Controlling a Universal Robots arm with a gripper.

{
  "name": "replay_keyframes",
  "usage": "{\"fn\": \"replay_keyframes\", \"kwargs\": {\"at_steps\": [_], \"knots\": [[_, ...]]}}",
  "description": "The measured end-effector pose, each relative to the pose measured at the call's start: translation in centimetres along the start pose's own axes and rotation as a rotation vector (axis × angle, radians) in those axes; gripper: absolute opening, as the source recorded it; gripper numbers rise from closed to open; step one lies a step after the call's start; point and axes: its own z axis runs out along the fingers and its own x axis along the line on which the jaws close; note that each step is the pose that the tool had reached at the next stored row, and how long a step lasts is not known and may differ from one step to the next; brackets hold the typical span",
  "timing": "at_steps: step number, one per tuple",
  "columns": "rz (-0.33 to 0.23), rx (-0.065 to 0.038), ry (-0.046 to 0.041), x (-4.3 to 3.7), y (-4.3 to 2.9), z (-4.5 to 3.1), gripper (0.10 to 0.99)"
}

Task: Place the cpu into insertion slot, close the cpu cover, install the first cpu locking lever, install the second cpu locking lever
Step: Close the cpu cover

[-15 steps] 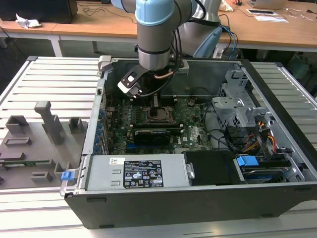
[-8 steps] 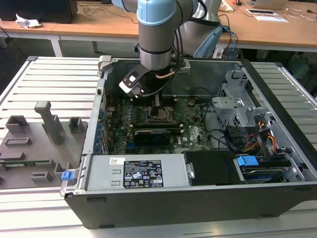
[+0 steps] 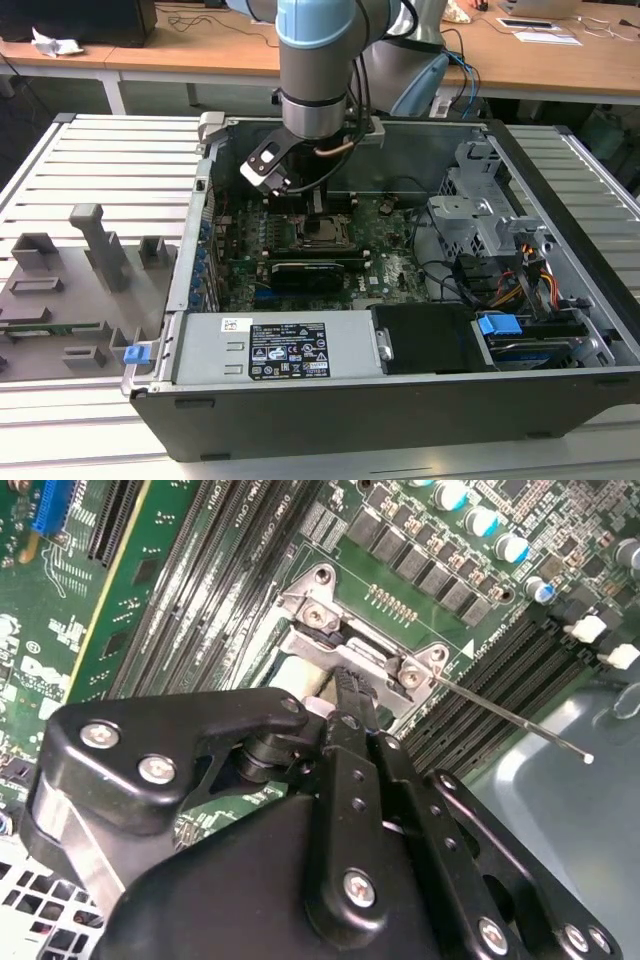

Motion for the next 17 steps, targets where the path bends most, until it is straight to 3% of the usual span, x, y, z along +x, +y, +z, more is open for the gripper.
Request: {"fn": "replay_keyframes", "kwargs": {"at_steps": [2,10,17], "knots": [[-0.006,0.001,-0.0001,-0.01,-0.03,0.37,0.106],[-0.013,0.0,0.0008,-0.03,0.45,0.47,0.106],[-0.017,-0.003,0.0006,-0.02,0.52,-0.77,0.106]]}}
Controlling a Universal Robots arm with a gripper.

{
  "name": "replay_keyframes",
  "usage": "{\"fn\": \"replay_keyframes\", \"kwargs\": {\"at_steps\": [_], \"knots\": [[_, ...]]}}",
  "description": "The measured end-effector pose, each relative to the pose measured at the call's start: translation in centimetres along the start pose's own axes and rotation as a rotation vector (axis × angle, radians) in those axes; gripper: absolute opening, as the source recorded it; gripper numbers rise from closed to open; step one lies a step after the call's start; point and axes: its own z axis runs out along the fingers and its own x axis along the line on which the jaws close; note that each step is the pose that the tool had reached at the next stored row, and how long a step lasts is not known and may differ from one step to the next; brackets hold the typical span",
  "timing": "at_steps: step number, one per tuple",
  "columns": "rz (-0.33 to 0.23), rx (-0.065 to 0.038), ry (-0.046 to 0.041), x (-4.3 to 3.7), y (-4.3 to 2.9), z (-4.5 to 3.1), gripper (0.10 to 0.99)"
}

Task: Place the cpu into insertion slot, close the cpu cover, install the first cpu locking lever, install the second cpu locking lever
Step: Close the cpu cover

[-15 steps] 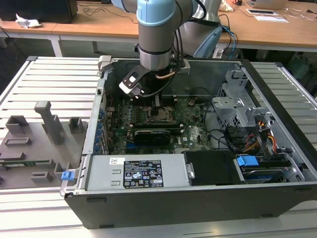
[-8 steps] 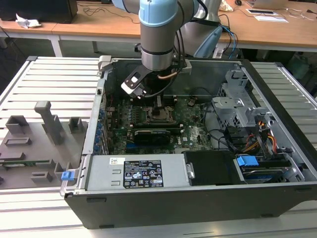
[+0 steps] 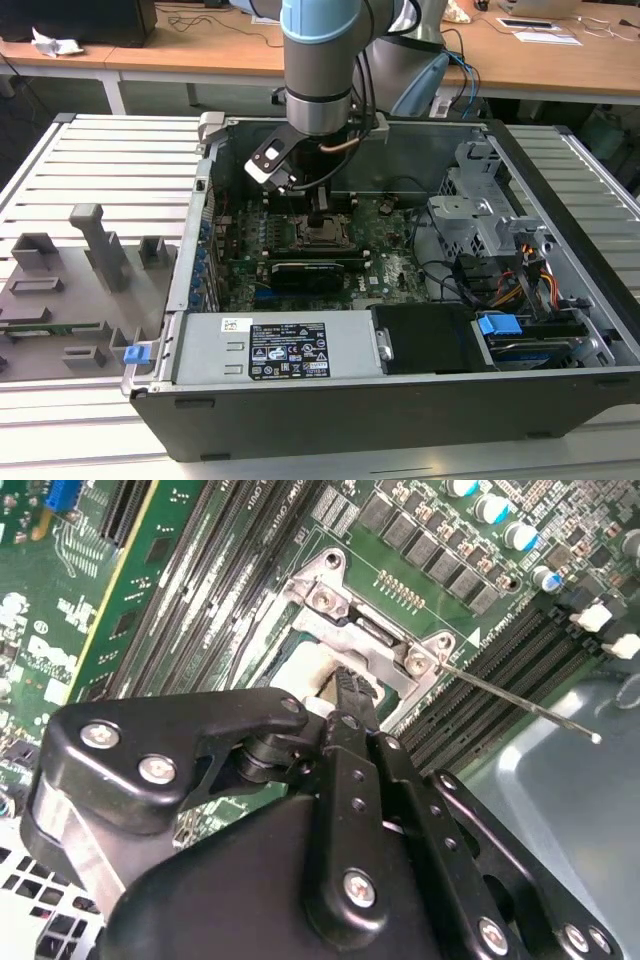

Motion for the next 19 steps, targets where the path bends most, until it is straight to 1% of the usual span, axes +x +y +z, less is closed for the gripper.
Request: {"fn": "replay_keyframes", "kwargs": {"at_steps": [2,7,10,12,14,17,19], "knots": [[-0.001,-0.001,0.0,0.01,0.01,-0.21,0.106],[-0.002,-0.001,0.0,0.01,-0.04,-0.23,0.106],[-0.007,-0.001,0.0006,0.05,-0.56,-0.2,0.106],[-0.009,-0.001,0.0006,0.06,-0.67,-0.16,0.106],[-0.01,-0.001,0.0007,0.05,-0.52,-0.15,0.106],[-0.01,-0.001,0.0007,-0.02,0.22,-0.11,0.106],[-0.01,-0.001,0.0007,-0.04,0.47,-0.1,0.106]]}}
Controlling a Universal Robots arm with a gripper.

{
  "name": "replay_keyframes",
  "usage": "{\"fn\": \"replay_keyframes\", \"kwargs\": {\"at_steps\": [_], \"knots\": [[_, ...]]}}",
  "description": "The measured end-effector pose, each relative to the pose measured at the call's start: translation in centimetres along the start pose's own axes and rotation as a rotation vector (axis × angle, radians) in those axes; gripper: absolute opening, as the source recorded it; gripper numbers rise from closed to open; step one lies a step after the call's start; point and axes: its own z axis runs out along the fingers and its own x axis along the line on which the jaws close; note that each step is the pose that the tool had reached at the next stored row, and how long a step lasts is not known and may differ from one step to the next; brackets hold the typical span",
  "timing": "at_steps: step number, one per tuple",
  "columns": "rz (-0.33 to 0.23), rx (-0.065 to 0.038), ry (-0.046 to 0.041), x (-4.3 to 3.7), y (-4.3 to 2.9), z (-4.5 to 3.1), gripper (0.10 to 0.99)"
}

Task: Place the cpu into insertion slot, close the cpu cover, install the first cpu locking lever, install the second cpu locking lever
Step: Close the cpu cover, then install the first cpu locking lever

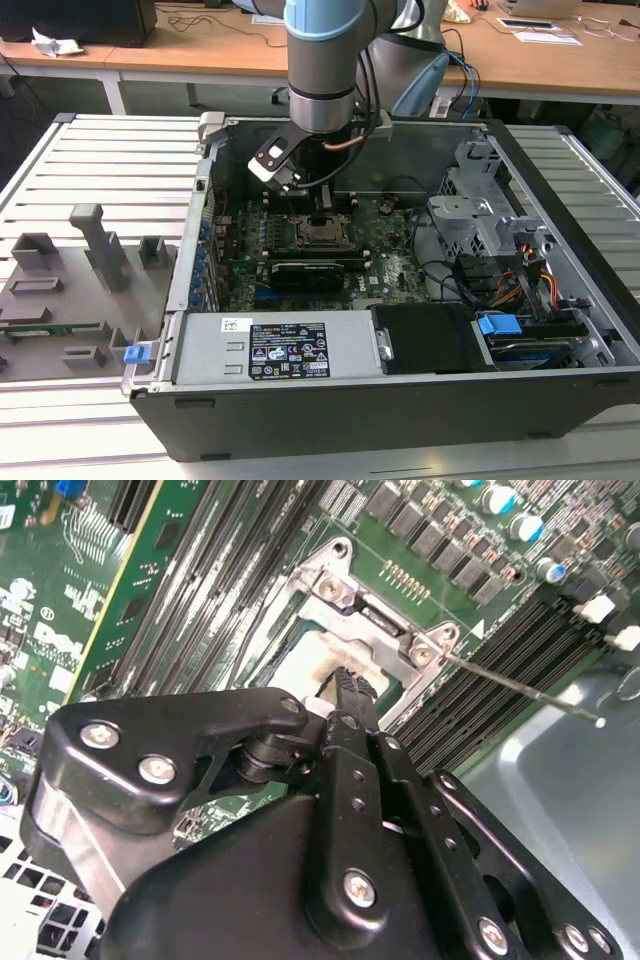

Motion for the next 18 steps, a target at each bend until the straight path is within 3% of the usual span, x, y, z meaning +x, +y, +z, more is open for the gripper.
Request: {"fn": "replay_keyframes", "kwargs": {"at_steps": [11,18], "knots": [[0.0,0.0,0.0001,-0.12,1.32,0.08,0.106],[0.0,0.0,0.0,-0.11,1.41,-0.48,0.106]]}}
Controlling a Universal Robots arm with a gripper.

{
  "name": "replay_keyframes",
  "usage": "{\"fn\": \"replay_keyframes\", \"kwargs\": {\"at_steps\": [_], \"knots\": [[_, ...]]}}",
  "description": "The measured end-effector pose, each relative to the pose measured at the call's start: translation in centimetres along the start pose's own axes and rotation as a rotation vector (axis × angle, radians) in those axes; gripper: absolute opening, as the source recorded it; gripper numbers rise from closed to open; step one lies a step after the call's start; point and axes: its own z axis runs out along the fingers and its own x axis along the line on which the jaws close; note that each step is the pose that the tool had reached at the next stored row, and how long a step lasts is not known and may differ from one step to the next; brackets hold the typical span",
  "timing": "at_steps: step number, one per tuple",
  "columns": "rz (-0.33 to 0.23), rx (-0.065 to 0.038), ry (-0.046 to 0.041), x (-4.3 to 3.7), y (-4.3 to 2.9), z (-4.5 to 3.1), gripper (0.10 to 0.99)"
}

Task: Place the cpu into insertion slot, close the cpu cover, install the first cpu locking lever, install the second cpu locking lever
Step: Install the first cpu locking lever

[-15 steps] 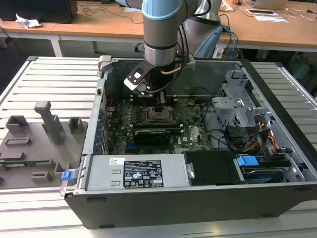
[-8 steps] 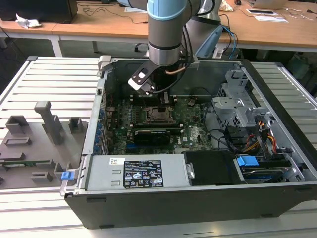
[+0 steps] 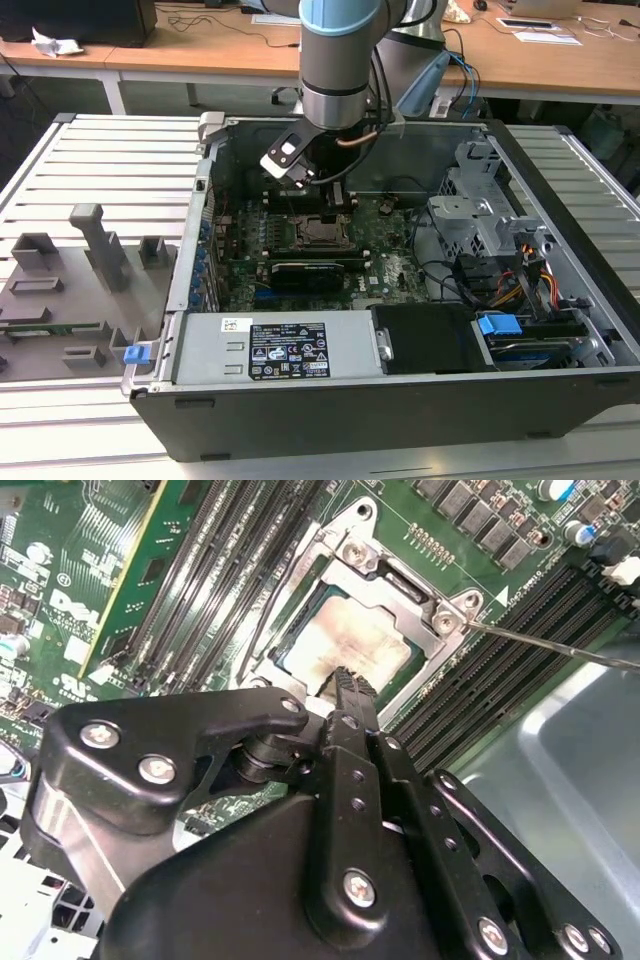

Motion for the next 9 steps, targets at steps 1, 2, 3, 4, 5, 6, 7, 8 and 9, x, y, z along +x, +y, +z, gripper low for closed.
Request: {"fn": "replay_keyframes", "kwargs": {"at_steps": [1,2,3,4,5,6,7,8,9], "knots": [[0.0,0.0,0.0,0.0,0.0,-0.05,0.106],[0.0,0.0,0.0,0.0,0.0,-0.11,0.106],[0.0,0.0,0.0,0.0,0.01,-0.15,0.106],[0.0,0.0,0.0,0.0,0.01,-0.23,0.106],[0.0,0.0,0.0,0.0,0.02,-0.29,0.106],[0.0,0.0,-0.0001,0.0,0.02,-0.35,0.106],[0.0,0.0,0.0,0.01,0.02,-0.43,0.106],[0.0,0.0,0.0,0.01,0.03,-0.5,0.106],[0.0,0.0,0.0,0.01,0.03,-0.63,0.106]]}}
